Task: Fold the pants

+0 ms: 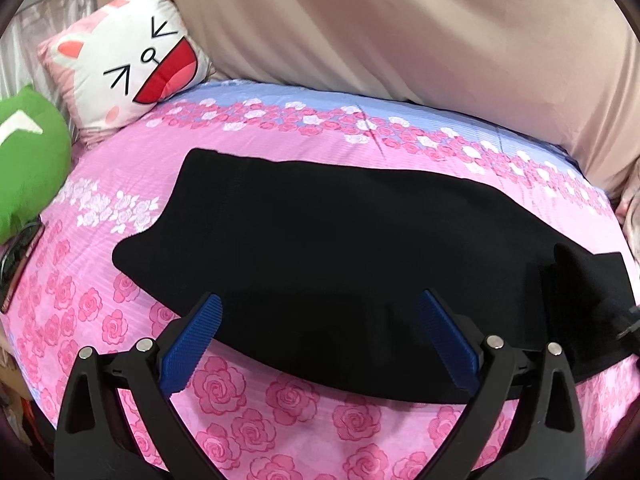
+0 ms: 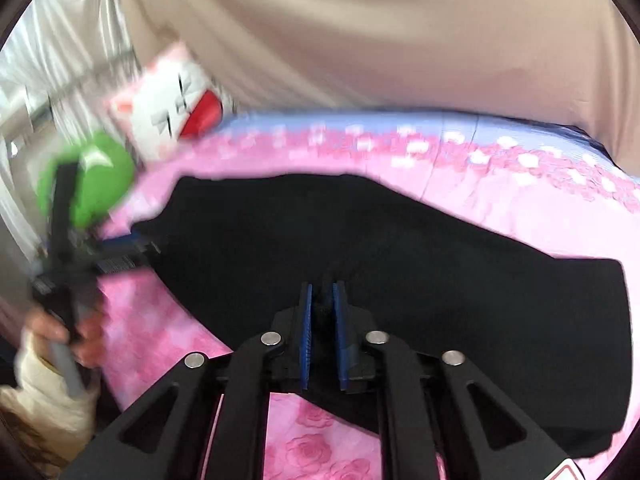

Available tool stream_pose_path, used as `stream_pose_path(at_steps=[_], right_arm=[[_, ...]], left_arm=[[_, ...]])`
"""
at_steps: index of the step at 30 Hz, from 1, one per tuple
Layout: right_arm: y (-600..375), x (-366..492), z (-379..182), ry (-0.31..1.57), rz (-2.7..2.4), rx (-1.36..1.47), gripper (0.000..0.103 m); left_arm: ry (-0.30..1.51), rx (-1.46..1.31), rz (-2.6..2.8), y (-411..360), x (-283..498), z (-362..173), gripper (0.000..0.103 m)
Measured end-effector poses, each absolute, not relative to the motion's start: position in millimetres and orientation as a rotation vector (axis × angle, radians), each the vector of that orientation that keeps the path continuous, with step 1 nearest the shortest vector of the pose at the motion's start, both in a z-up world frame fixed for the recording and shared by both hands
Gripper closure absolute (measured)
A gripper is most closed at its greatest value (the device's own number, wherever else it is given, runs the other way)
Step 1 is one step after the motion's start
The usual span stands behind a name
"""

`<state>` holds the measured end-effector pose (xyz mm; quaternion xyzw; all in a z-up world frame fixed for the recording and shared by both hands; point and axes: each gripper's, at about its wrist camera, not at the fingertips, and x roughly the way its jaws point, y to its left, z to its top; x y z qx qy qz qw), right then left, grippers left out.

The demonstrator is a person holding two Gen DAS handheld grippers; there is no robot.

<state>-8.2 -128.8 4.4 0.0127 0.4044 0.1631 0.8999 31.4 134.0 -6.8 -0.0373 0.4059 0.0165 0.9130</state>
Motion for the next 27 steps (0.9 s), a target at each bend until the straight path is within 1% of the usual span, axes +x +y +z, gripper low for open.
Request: stream_pose_path(at_steps=[1,2,3,4,5,6,7,10,11,13,15,16,18,20,22,23,25,27], right_arm=[[-126.5,-6.5,-6.5,0.859,0.301,-0.016,0.079],[-127.0,-6.4,-20.3,0.899,0.270,-0.057,0.075],[-129.7,-10.1,-23.8,0.901,0.267,-0.060,0.069],[-132.5,-16.3,-22.3,0.888,0.261,-0.064,0.054],[-134.4,-24.8,-17.2,0.867,0.256,-0.079,0.045],[-135.8,-31.9,-11.9,0.847,0.254,-0.094,0.031],[-134.2,-36.2,-8.9,0.831,0.257,-0.106,0.029],[-122.0,-37.7,-15.2,0.851,0.289,-0.164,0.029],[-115.4,-34.3,-23.5,0.867,0.289,-0.196,0.031],[-110.2,-27.8,-34.9,0.890,0.276,-0.205,0.057],[-116.4,-19.3,-26.8,0.882,0.286,-0.122,0.086],[-119.8,-14.7,-18.6,0.874,0.290,-0.069,0.088],[-119.1,-7.3,0.1,0.817,0.282,-0.036,0.088],[-112.3,2.9,-4.0,0.830,0.304,-0.026,0.087],[-105.7,16.6,-27.8,0.904,0.318,-0.024,0.078],[-106.4,16.6,-33.7,0.892,0.307,-0.010,0.074],[-107.9,9.0,-26.3,0.862,0.343,0.045,0.041],[-111.6,0.9,-17.9,0.821,0.328,0.084,0.034]], left_arm=[[0.840,-0.090,0.040,138.3,31.4,-7.6,0.006],[0.842,-0.099,0.040,141.9,30.7,-7.6,0.006],[0.842,-0.109,0.037,149.2,29.5,-7.3,0.006],[0.845,-0.115,0.040,154.2,29.2,-7.4,0.006],[0.849,-0.122,0.051,161.1,29.0,-8.2,0.006],[0.851,-0.132,0.062,168.3,28.5,-8.8,0.006],[0.855,-0.151,0.073,177.8,27.7,-10.2,0.006],[0.869,-0.203,0.104,199.0,26.4,-15.0,0.006],[0.873,-0.212,0.119,204.3,26.8,-17.0,0.006],[0.884,-0.234,0.148,214.8,27.3,-21.6,0.006],[0.886,-0.261,0.154,223.8,26.6,-23.3,0.006],[0.884,-0.280,0.154,230.0,26.6,-23.5,0.006],[0.877,-0.304,0.160,237.8,27.2,-24.0,0.006],[0.876,-0.336,0.173,245.0,31.1,-27.5,0.006],[0.890,-0.375,0.160,250.0,37.5,-34.4,0.006],[0.905,-0.397,0.159,252.6,42.0,-39.5,0.006],[0.917,-0.427,0.154,256.2,49.2,-47.6,0.006],[0.896,-0.422,0.151,255.1,54.5,-47.2,0.006]])
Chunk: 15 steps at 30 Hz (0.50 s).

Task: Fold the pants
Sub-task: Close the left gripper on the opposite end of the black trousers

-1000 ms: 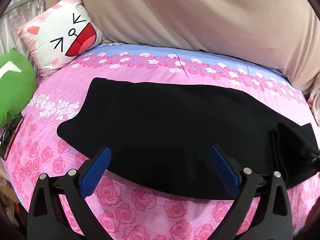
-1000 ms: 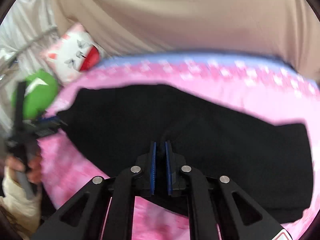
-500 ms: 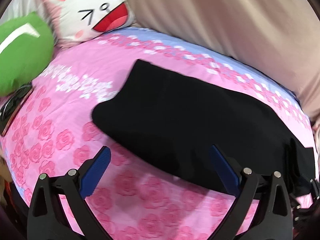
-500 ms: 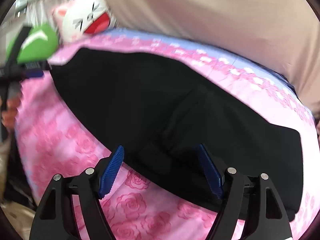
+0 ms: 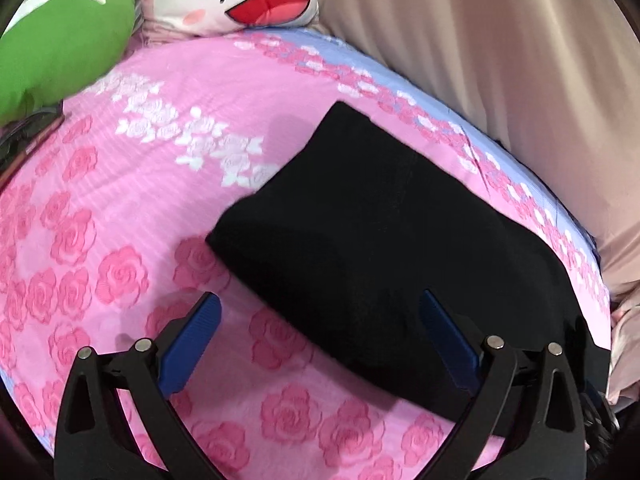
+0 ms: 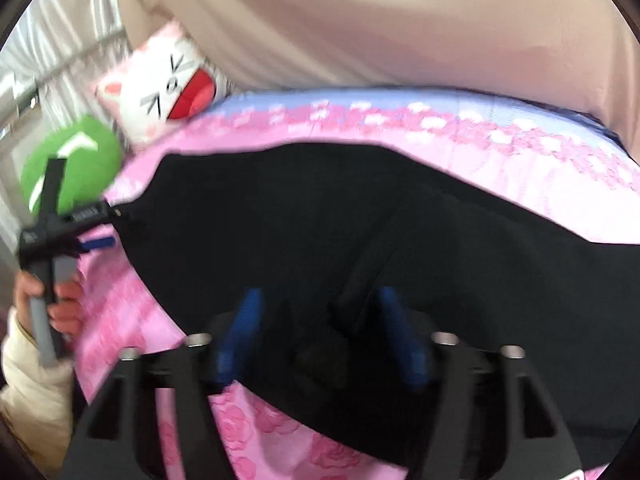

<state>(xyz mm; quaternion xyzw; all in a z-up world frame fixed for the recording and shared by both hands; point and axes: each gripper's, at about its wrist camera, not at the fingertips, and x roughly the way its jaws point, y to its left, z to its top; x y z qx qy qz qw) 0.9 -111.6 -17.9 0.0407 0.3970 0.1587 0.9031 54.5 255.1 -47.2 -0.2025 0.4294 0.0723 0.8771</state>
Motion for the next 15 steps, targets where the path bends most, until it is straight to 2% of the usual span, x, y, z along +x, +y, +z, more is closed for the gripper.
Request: stream_pose_path(at_steps=[2,3,4,5,6,8,9,10,11,15], right_arm=[[-115.1,-8.4,-14.1,0.783,0.289,0.075,0.032],[-117.0,-12.6,-14.0,0.773,0.275,0.074,0.027],[-119.8,-15.8,-14.8,0.765,0.260,0.078,0.024],[-124.2,-20.0,-16.2,0.757,0.242,0.090,0.022],[-127.7,-23.3,-17.7,0.755,0.231,0.104,0.018],[-134.7,-24.1,-19.6,0.763,0.218,0.134,0.018],[-138.2,-25.4,-19.2,0.760,0.217,0.148,0.018],[-143.0,-26.7,-18.8,0.755,0.221,0.163,0.018],[-146.9,-27.9,-18.1,0.745,0.220,0.183,0.018],[-163.1,-30.1,-17.7,0.723,0.215,0.262,0.018]], left_arm=[[0.887,-0.437,0.140,254.3,59.8,-47.8,0.008],[0.883,-0.441,0.137,253.7,62.6,-47.5,0.009],[0.880,-0.443,0.138,252.6,66.1,-46.8,0.015],[0.870,-0.437,0.149,251.3,68.2,-44.7,0.029],[0.854,-0.411,0.171,248.6,69.6,-40.5,0.037],[0.830,-0.368,0.193,244.6,71.8,-30.3,0.066],[0.820,-0.360,0.198,243.4,72.3,-26.4,0.072],[0.806,-0.352,0.196,240.7,73.0,-20.1,0.083],[0.793,-0.351,0.186,238.2,73.0,-13.3,0.087],[0.715,-0.302,0.145,216.8,69.7,22.4,0.090]])
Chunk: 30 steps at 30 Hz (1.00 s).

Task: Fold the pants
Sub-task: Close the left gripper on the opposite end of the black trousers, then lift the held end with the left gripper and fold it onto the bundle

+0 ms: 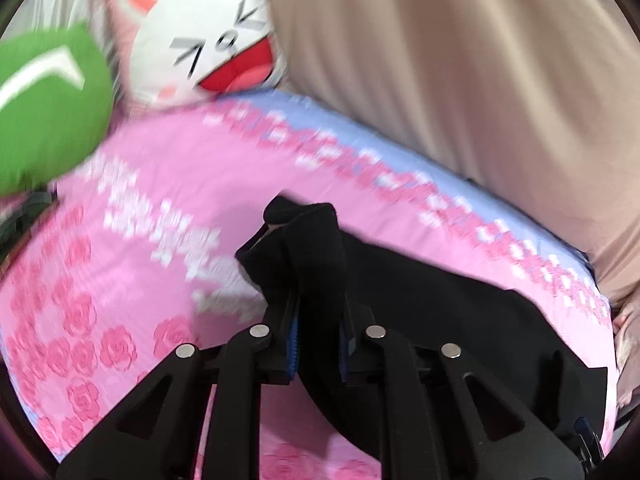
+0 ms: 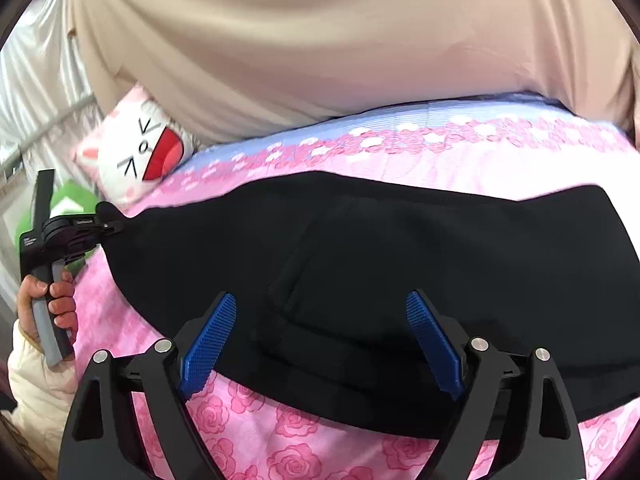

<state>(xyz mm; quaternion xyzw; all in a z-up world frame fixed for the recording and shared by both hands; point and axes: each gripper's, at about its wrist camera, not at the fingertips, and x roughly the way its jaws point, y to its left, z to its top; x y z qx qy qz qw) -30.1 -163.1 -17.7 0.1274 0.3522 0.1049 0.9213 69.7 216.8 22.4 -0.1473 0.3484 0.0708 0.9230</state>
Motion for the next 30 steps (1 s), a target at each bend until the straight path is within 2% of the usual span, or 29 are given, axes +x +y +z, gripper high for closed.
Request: stream_pose_path(at_steps=[6,9,16,24,30], right_arm=[[-187.1,-35.7,-15.0,0.684,0.241,0.385,0.018],[-202.1,-39.1,-14.0,0.684,0.259,0.442,0.018],[-247.4,-66.3,5.9,0.614,0.152,0.408,0.018],[-312.4,-101.3,21.7,0.576,-0.025,0.370,0.018],[-344.9,-121.5,19.5,0.572,-0.086,0.388,0.017]], left_arm=[[0.609,-0.192,0.014,155.3,64.1,86.8,0.091],[0.536,-0.097,-0.081,101.4,54.2,124.6,0.091],[0.468,0.061,-0.294,-26.1,28.9,161.6,0.091],[0.546,0.152,-0.507,-145.7,7.1,136.1,0.091],[0.703,0.248,-0.561,-216.8,-3.8,59.8,0.091]])
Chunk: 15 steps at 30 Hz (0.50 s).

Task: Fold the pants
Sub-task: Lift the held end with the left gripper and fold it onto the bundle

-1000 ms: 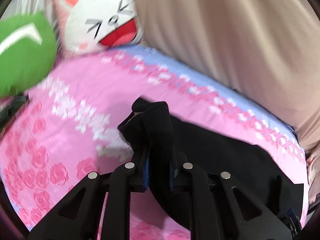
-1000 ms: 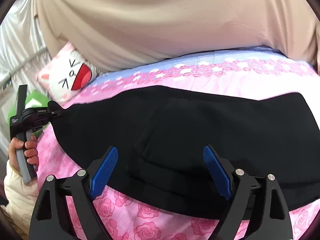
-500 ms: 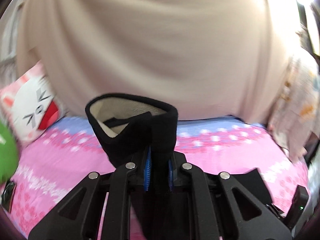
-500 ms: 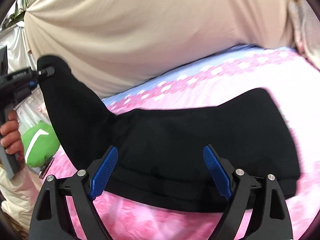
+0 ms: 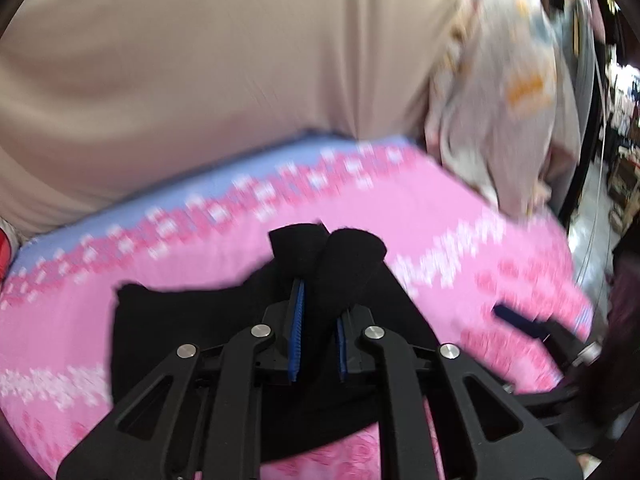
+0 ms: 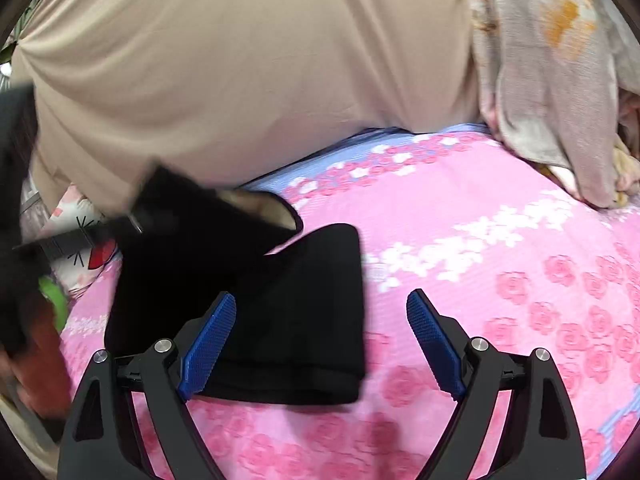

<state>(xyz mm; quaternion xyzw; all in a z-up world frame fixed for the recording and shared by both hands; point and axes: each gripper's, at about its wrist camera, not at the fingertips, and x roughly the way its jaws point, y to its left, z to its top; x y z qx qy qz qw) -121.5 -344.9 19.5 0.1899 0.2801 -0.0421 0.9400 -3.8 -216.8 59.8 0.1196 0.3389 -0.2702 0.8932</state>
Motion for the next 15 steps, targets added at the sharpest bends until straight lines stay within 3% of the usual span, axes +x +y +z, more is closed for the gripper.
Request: stream_pose_path(at_steps=[4,8,9,11,15], right_arm=[[-358.3,-130.6,13.0,0.590,-0.101,0.402,0.018],[-368.1,-132.0,9.3,0.604,-0.122,0.409,0.017],[-369.2,-132.4,10.4,0.605,-0.131,0.404,0.017],[-368.9,-131.3,15.3,0.605,-0.122,0.396,0.017],[-354.1,-112.0,27.0,0.625,0.031,0.417,0.017]], left_arm=[[0.774,0.339,-0.537,-240.3,-18.4,9.3,0.083],[0.824,0.349,-0.531,-229.2,-31.3,-9.3,0.064],[0.826,0.332,-0.556,-222.4,-34.5,-7.4,0.056],[0.807,0.236,-0.611,-195.4,-42.4,8.0,0.017],[0.672,0.181,-0.544,-140.5,-55.8,41.3,0.013]])
